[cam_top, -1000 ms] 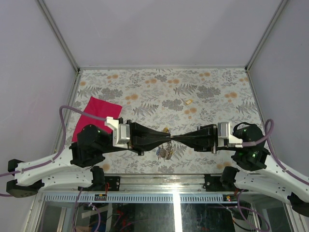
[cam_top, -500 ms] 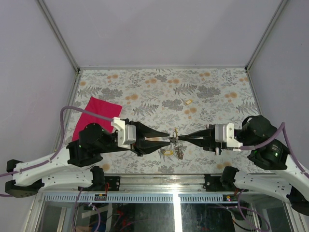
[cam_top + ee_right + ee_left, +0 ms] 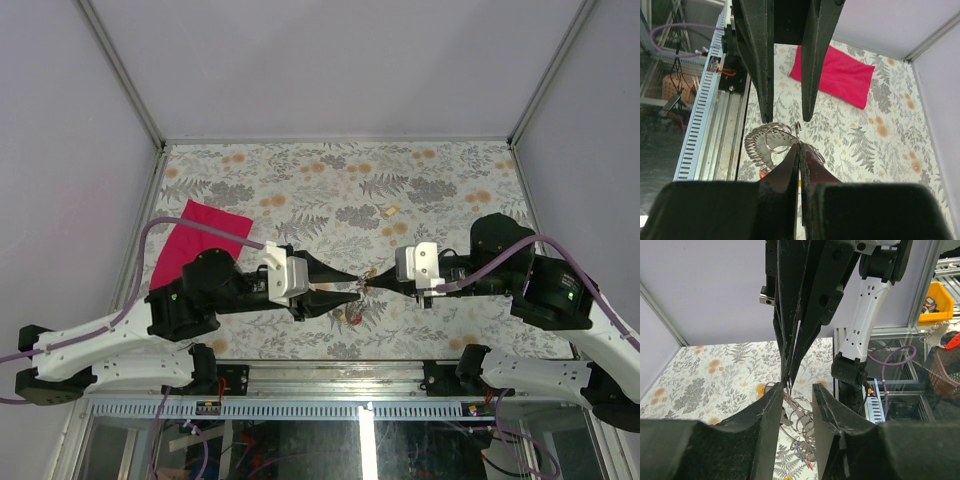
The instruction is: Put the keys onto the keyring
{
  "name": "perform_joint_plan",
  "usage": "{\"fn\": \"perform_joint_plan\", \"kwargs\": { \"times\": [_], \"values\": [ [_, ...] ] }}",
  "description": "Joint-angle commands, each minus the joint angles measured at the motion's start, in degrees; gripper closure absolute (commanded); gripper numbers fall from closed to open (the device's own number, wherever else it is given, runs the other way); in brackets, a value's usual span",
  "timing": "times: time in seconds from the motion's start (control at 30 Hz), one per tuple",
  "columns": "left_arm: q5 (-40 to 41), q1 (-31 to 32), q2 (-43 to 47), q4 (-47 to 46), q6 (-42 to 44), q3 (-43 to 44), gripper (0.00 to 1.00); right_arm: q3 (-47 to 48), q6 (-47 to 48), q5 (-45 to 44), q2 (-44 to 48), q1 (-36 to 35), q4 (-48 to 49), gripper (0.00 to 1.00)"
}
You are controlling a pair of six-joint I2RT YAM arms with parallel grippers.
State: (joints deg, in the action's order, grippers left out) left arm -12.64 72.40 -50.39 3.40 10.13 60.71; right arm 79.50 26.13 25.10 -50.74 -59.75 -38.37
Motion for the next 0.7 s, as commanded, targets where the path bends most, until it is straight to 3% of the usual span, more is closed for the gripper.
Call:
{"fn": "perform_joint_plan", "kwargs": {
  "times": [0.0, 0.67],
  "values": [
    [0.3, 0.2, -1.3, 1.7, 1.6, 2.9, 0.69, 2.8, 1.1, -1.3, 0.0, -0.2, -1.7, 1.0],
    [2.5, 0.2, -4.1, 3.3, 2.0, 4.5, 0.71, 1.9, -0.2, 1.9, 0.9, -0.2, -0.6, 1.0]
  ]
}}
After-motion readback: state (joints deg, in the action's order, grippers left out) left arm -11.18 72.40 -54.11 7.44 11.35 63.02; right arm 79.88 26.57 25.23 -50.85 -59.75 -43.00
